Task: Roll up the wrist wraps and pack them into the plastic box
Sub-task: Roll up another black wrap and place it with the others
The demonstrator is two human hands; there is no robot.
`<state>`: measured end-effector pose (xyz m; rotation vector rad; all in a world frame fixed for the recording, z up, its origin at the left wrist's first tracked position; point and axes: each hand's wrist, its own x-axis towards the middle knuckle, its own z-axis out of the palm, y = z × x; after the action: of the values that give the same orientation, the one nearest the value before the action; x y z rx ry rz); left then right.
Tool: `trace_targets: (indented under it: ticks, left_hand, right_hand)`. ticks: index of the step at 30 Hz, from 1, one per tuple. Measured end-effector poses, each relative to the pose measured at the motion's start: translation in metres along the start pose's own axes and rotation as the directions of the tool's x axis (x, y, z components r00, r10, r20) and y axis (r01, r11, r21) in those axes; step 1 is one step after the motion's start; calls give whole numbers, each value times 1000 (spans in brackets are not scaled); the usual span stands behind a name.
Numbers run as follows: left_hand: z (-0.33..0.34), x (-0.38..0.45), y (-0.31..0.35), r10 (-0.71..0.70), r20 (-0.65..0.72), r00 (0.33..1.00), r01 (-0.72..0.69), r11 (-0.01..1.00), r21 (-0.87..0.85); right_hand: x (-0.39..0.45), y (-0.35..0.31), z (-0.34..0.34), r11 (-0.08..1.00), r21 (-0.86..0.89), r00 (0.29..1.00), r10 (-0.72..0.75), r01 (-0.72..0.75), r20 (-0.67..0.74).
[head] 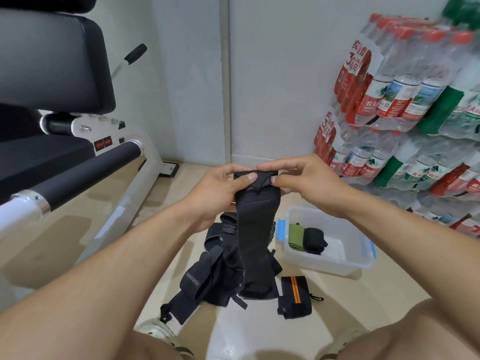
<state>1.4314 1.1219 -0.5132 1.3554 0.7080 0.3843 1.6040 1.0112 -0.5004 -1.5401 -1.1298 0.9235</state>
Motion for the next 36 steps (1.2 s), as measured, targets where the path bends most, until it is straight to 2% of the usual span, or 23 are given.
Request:
trace_targets:
  ticks: [3, 9, 14, 18, 22, 25, 29, 33, 36]
  left_hand:
    - [-1, 0, 0, 10, 6, 1000, -10, 1000, 5]
    - [4, 0, 0, 47, 26, 999, -48, 999, 22]
    - [6, 1, 1, 11, 15, 1000, -11, 1000, -9]
    - [5, 1, 1, -86, 66, 994, 88, 996, -30]
    - [3, 0, 4, -141, 97, 985, 151, 984, -98]
    - [2, 1, 5, -128, 100, 987, 145, 971, -190]
    - [0, 2, 5, -99, -1, 995, 95, 952, -290]
    - [-2, 1, 6, -62, -62, 996, 45, 966, -256]
    - [-4, 2, 6, -29, -82, 996, 10, 977, -214]
  right_hand:
    - [-2, 0, -5, 994, 102, 996, 41, -49, 82]
    - [-1, 6, 1, 999, -4, 999, 39, -39, -1]
    - [4, 11, 6, 995, -94, 988, -36, 22, -147]
    - [8, 16, 7, 975, -210, 979, -106, 68, -174]
    - [7, 16, 10, 967, -223, 965, -166, 119, -203]
    - [8, 14, 13, 961, -206, 948, -228, 182, -224]
    - [8, 12, 11, 966, -160, 959, -228, 202, -170]
    - [5, 11, 4, 977, -150, 986, -159, 151, -47]
    - [0, 7, 0, 994, -88, 998, -57, 59, 23]
